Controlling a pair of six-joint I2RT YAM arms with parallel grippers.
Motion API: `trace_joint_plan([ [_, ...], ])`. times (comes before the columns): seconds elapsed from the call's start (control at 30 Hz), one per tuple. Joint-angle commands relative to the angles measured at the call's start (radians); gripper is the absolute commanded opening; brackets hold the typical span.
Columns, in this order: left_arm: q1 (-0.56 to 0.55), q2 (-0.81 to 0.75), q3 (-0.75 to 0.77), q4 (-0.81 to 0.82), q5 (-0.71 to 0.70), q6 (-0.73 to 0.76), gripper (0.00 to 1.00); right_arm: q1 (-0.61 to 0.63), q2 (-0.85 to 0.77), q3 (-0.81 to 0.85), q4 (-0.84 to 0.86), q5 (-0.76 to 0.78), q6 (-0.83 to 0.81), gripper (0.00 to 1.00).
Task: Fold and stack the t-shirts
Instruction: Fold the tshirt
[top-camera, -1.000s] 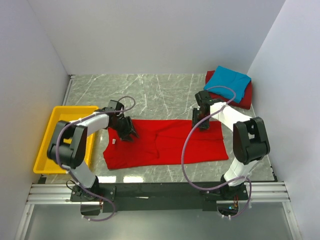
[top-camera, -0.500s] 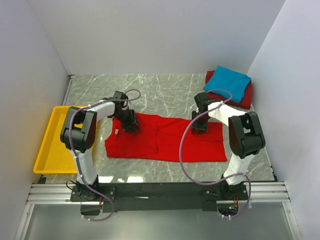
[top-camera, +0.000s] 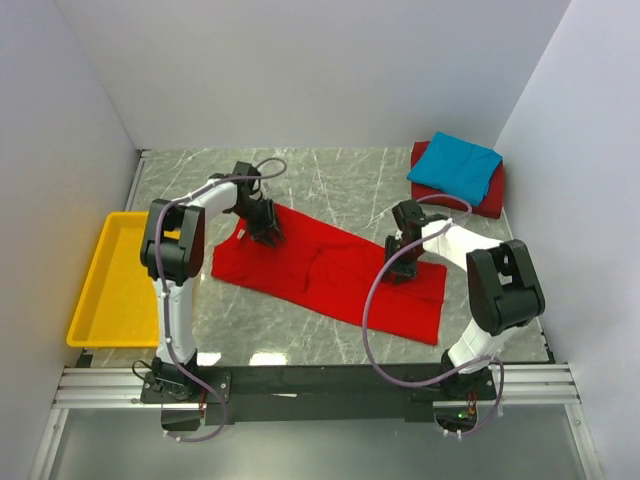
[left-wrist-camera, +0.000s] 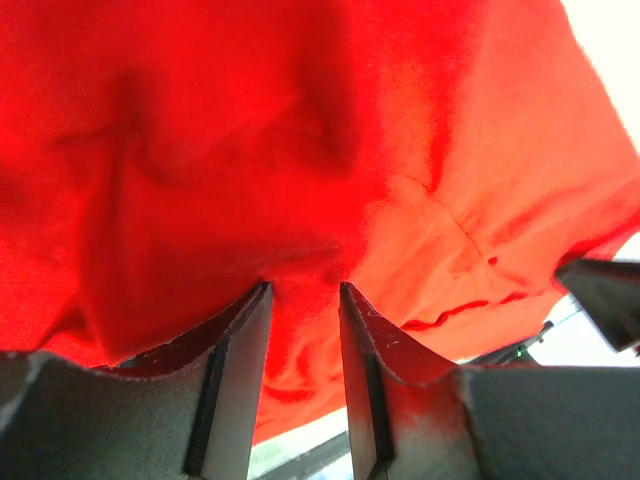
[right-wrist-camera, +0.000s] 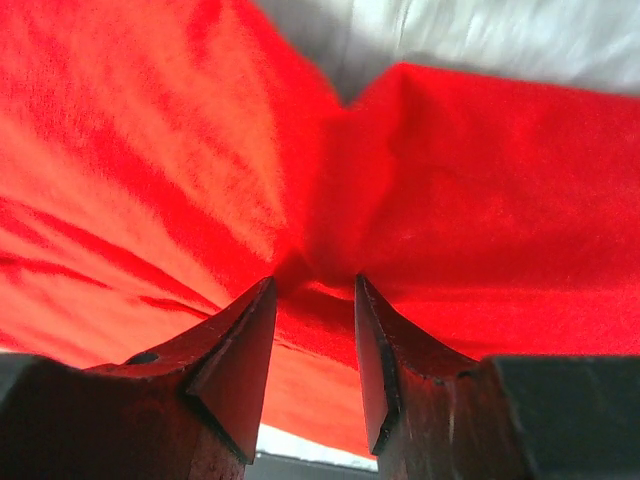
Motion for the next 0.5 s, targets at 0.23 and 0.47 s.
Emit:
trace_joint_plan([
  [0.23,0.005,0.229,0.312,-0.027,-0.093,0.141,0.37,0.164,-0.065,-0.11,-0.027,-0.019,0.191,0.45],
  [0.47,0.003,0.265,0.429,-0.01,-0.044,0.198,0.33,0.356,-0.059,-0.073,-0.044,-0.001,0.339,0.45],
])
